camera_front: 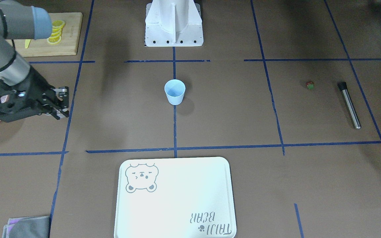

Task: Mash ice and strawberries in cup
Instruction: 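Carry the ice cube with the right gripper over the light-blue cup, then open the right gripper to drop the ice cube into the cup, then move the right gripper back over the pink bowl of ice, then grasp another ice cube from the bowl with the right gripper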

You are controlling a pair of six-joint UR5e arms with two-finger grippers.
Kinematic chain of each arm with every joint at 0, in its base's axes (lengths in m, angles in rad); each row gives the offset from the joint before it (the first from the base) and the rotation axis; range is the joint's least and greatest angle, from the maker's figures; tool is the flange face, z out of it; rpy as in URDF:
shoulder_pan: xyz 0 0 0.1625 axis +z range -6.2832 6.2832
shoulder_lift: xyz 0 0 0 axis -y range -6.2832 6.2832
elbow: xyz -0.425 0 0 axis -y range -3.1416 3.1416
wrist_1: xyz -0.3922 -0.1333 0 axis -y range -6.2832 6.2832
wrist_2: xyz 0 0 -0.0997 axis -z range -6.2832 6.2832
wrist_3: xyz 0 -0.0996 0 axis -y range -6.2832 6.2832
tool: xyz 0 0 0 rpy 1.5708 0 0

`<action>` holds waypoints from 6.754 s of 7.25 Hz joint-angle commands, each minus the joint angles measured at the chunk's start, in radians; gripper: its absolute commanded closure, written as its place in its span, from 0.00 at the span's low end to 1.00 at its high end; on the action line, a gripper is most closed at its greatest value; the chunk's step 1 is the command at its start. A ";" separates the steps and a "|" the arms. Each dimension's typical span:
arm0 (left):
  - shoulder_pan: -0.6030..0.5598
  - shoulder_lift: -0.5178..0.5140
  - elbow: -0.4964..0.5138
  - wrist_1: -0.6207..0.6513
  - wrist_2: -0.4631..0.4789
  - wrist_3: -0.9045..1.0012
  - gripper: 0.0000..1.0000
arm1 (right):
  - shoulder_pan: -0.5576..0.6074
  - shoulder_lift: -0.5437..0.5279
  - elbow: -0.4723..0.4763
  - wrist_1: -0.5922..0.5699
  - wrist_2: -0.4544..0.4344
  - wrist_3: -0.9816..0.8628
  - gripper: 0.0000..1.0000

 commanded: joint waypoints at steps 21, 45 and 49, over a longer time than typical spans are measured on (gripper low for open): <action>0.044 0.000 0.000 -0.002 -0.002 -0.001 0.00 | -0.376 0.328 -0.114 -0.126 -0.252 0.462 0.00; 0.044 0.000 -0.005 -0.002 -0.002 -0.001 0.00 | 0.255 -0.613 -0.095 0.307 0.046 -0.570 0.32; 0.044 0.000 -0.006 -0.002 -0.002 -0.001 0.00 | 0.241 -0.614 -0.105 0.307 0.045 -0.573 0.36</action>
